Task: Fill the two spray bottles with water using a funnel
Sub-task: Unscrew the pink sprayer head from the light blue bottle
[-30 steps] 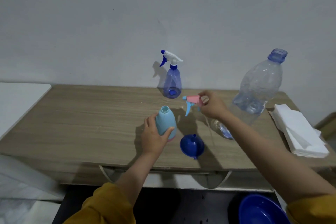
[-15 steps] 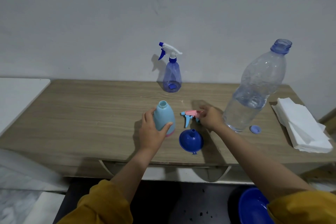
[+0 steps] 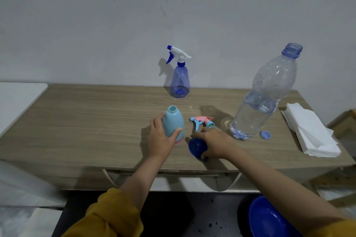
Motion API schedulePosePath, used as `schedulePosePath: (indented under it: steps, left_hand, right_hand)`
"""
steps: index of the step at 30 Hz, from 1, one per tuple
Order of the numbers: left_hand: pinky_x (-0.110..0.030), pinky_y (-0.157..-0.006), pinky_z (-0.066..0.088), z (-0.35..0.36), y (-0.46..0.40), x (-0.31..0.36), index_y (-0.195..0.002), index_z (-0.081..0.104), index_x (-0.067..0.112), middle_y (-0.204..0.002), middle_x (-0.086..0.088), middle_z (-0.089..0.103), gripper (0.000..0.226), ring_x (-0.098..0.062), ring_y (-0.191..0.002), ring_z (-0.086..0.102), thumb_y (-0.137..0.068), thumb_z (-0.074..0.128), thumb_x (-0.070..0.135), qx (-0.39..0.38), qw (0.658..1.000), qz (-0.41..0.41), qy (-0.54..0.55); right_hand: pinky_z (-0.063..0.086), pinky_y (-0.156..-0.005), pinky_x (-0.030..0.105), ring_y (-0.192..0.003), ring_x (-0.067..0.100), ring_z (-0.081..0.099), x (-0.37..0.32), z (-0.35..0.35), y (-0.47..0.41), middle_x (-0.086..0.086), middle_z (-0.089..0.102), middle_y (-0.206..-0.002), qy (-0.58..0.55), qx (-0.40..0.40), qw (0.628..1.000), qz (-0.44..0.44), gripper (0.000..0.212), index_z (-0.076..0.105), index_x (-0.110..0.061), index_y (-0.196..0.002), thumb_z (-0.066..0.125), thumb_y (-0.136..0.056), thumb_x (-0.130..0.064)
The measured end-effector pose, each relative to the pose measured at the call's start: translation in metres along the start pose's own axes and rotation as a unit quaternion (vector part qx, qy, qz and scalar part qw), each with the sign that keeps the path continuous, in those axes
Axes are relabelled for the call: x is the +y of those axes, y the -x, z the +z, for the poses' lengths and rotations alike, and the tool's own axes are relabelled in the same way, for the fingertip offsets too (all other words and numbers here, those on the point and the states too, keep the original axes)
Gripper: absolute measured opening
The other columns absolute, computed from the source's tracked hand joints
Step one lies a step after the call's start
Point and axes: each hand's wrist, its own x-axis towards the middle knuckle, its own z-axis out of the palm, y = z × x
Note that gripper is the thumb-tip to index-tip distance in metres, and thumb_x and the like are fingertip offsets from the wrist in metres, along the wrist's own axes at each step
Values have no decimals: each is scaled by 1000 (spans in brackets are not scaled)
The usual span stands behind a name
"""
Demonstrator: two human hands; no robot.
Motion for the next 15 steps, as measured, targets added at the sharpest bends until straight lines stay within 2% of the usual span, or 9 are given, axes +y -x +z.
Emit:
schedulePosePath:
  steps: [3,7,9,12,15]
  left_hand:
    - [-22,-65,36,-2,0,0,-132,41,18,-130,1,48,71,-16,-108,54,-74,75,44,-1,1000,13,-5]
    - [-23,-67,34,-2,0,-2,-131,42,18,-129,1,47,69,-18,-105,55,-75,74,42,-2,1000,18,-4]
    - [-24,-69,34,-1,-1,-3,-130,43,17,-130,0,47,67,-20,-106,56,-75,75,38,-1,1000,20,0]
    - [-24,-71,35,0,-1,-3,-129,44,18,-129,0,48,65,-21,-107,56,-74,76,34,0,1000,17,8]
    - [-26,-71,37,2,-3,-3,-128,45,17,-127,-1,49,67,-22,-105,57,-73,77,38,2,1000,13,19]
  right_hand:
    - [47,-91,35,-120,23,49,2,-4,3,2,49,-134,-33,39,999,6,78,42,-30,-139,79,-70,-34]
    - [50,-91,34,-109,19,56,11,-21,14,1,56,-125,-193,171,966,-8,85,39,-37,-139,79,-64,-42]
    - [53,-87,28,-98,17,60,8,-36,20,-1,60,-112,-288,241,926,-21,80,40,-39,-138,80,-69,-38]
    - [58,-75,26,-83,18,67,-7,-63,27,0,61,-102,-434,288,853,-30,64,48,-36,-130,80,-75,-26]
    - [55,-70,27,-83,17,66,-26,-79,23,6,64,-101,-536,318,782,-34,56,46,-30,-121,79,-76,-23]
